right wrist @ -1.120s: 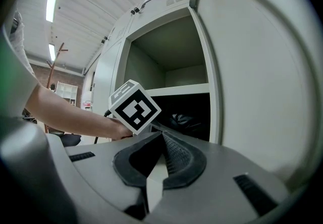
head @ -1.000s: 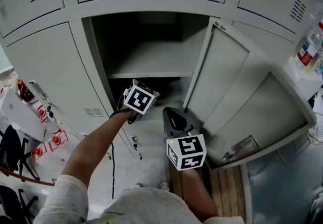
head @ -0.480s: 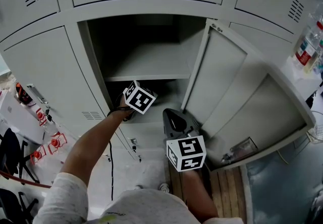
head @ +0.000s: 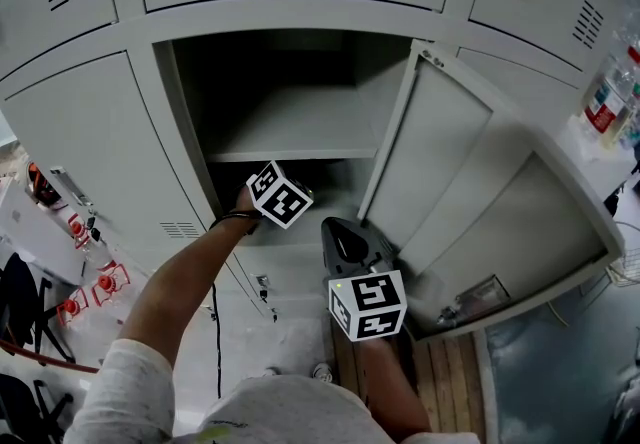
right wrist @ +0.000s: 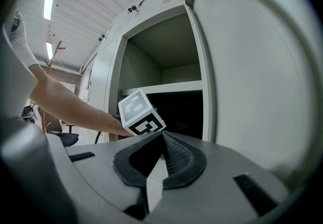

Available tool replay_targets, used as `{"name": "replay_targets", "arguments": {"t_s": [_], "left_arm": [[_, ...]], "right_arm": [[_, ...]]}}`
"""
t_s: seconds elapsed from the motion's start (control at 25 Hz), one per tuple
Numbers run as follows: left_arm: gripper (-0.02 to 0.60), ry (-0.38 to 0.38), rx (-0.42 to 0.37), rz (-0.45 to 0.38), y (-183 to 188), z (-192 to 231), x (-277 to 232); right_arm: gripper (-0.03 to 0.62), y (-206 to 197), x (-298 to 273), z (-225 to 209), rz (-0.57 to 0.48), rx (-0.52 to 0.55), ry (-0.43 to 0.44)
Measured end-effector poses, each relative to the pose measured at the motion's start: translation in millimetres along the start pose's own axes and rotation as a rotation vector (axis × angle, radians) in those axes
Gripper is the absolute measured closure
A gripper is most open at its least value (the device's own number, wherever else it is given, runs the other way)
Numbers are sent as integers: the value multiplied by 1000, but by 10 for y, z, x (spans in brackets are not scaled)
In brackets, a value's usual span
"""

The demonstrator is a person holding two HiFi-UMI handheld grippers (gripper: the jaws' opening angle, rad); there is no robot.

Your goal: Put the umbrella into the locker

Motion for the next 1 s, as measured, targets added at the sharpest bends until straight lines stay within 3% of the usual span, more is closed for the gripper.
{"name": "replay_targets", "arguments": {"t_s": [0.52, 1.0], "left_arm": [[327, 14, -82, 92, -146, -109, -135], [327, 32, -124, 103, -187, -128, -164]], "right_arm": [[591, 9, 16, -15, -5, -6, -3], [591, 11, 11, -43, -6, -13, -7]]}}
Point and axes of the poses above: the fingertips, and each gripper's own axes: x backward along the fingers, z to its left, y out of its top, the point moved 5 cm from there along x, backward along the fingers, and after that the axes turned 4 degrees about z, right-handed, at the moved point
